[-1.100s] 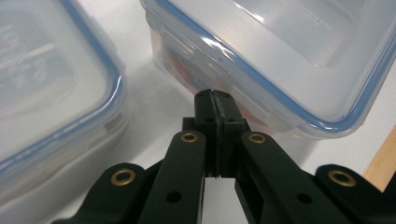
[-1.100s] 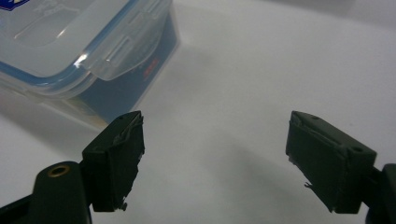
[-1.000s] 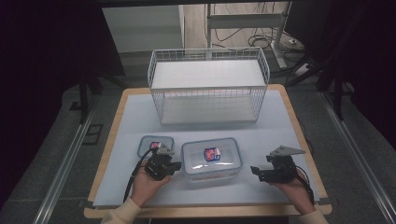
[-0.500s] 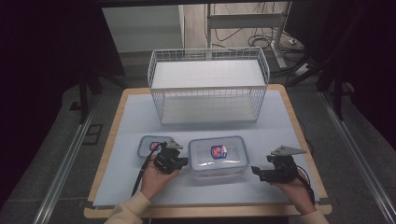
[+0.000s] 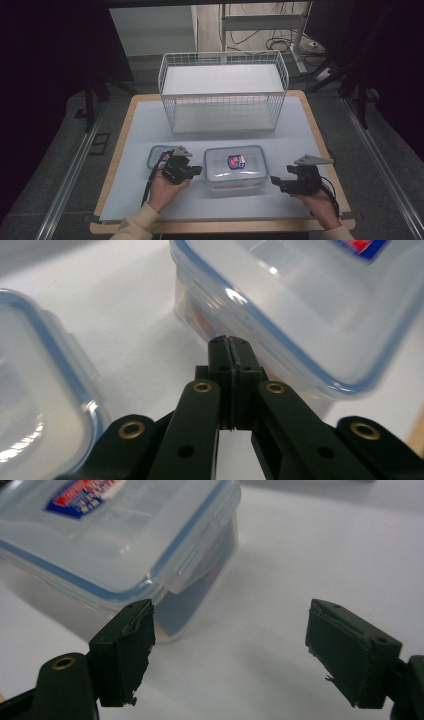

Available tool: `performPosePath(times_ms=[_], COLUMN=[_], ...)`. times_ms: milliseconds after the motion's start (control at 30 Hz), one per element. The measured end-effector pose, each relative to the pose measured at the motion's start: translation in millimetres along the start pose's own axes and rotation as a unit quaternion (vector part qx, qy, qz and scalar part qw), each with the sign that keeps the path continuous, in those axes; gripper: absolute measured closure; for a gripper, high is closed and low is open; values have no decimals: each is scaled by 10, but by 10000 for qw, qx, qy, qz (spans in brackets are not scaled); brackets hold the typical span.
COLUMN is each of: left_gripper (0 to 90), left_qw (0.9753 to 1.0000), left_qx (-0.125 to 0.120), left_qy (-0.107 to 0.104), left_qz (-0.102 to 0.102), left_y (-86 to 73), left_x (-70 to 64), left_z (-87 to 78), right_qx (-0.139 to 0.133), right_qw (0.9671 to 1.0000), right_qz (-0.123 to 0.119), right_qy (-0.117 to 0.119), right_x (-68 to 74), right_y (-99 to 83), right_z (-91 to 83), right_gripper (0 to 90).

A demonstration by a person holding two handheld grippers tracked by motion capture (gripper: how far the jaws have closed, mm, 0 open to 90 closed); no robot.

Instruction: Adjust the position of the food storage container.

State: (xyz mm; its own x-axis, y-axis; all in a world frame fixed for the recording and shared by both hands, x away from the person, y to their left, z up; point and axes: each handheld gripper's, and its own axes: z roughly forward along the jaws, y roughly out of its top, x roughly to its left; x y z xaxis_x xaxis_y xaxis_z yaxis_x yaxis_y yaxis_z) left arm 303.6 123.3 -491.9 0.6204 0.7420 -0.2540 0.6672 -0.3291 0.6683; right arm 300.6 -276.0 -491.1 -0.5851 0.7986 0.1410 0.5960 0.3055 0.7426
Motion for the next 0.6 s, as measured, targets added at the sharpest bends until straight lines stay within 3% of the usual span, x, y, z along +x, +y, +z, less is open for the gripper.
performPosePath(times_ms=[167,200,267,300,367,500,600], left_gripper=[857,809,588,526,364,236,206], left_qw=[9995,9993,9988,9986,9988,9975,9953], left_qx=[-264,-302,-388,-400,-320,-358,-347], left_qy=[-112,-124,-146,-183,-220,-392,-630], left_qz=[-156,-200,-251,-286,-309,-476,-650], left_y=[-42,-41,-31,-23,-2,18,49], left_x=[21,15,0,-7,-21,-55,-53], left_z=[-163,-178,-191,-190,-179,-172,-149], right_qx=[-116,-121,-145,-154,-189,-262,-231], right_qw=[9997,9996,9993,9992,9989,9980,9975], right_qz=[-51,-59,-27,-1,72,161,162], right_qy=[201,231,351,382,430,547,647], right_x=[23,25,25,24,18,14,18], right_y=[37,39,44,47,60,96,126], right_z=[-42,-40,-34,-34,-36,-52,-51], right_gripper=[192,192,190,190,190,197,200])
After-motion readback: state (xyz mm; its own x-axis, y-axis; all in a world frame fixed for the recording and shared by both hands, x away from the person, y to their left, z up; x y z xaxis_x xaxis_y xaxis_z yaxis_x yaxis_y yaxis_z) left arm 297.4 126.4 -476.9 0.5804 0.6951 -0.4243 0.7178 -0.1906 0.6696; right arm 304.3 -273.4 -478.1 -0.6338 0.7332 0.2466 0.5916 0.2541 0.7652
